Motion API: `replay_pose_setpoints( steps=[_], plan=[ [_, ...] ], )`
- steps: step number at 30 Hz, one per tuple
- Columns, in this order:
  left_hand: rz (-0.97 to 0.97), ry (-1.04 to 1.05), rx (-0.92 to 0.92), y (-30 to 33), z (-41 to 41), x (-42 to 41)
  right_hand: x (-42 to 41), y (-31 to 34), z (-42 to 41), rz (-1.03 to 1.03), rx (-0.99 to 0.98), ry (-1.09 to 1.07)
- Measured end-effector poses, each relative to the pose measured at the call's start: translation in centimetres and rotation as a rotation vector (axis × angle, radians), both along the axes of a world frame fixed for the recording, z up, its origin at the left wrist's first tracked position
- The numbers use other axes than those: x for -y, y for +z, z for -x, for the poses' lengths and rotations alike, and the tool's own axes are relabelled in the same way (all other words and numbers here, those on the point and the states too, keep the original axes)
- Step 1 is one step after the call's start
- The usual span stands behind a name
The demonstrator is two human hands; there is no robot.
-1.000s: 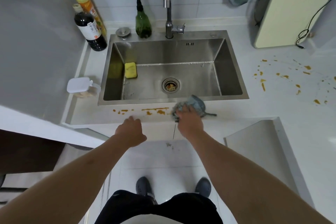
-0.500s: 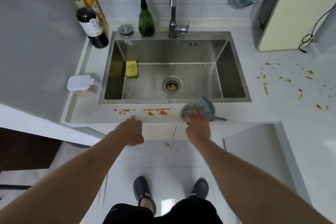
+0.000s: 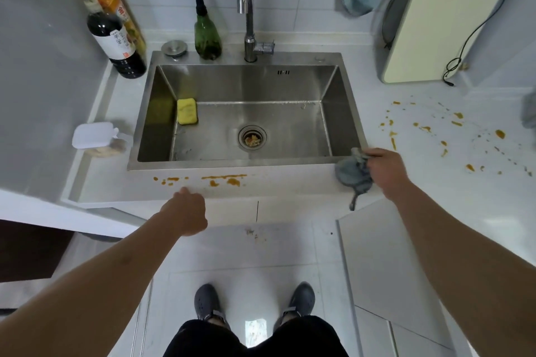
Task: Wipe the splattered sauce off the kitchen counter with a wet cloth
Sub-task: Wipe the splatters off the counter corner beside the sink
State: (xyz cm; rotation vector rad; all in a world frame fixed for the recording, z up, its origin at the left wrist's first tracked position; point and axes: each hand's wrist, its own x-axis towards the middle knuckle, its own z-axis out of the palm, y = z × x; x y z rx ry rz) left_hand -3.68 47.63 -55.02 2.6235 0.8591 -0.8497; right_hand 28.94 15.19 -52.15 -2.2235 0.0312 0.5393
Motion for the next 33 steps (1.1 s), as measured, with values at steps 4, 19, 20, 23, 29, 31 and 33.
replay_pose_setpoints(
  steps=[4,19,20,23,29,31,33],
  plan=[
    [-0.011,0.01,-0.017,0.2,-0.1,0.5,1.8,-3.3,0.5,0.553,0.15,0.296],
    [0.001,-0.061,-0.026,0.8,0.7,-0.1,-9.2,-7.5,14.0,0.401,0.439,0.75],
    [0.003,-0.065,-0.027,0.7,0.8,0.0,-7.2,-7.5,12.4,0.437,0.451,0.667],
    [0.04,-0.062,0.008,0.8,1.6,-0.3,-3.6,-7.3,8.9,0.565,0.382,0.441],
    [0.201,0.245,0.326,1.4,5.0,-3.6,-13.3,-7.4,14.4,0.628,0.307,0.419],
    [0.12,0.299,0.318,1.5,6.3,-5.8,-17.7,-7.3,17.7,0.611,0.314,0.512],
    [0.067,0.332,0.244,1.5,8.0,-8.7,-21.8,-7.0,20.9,0.574,0.29,0.518]
  ],
)
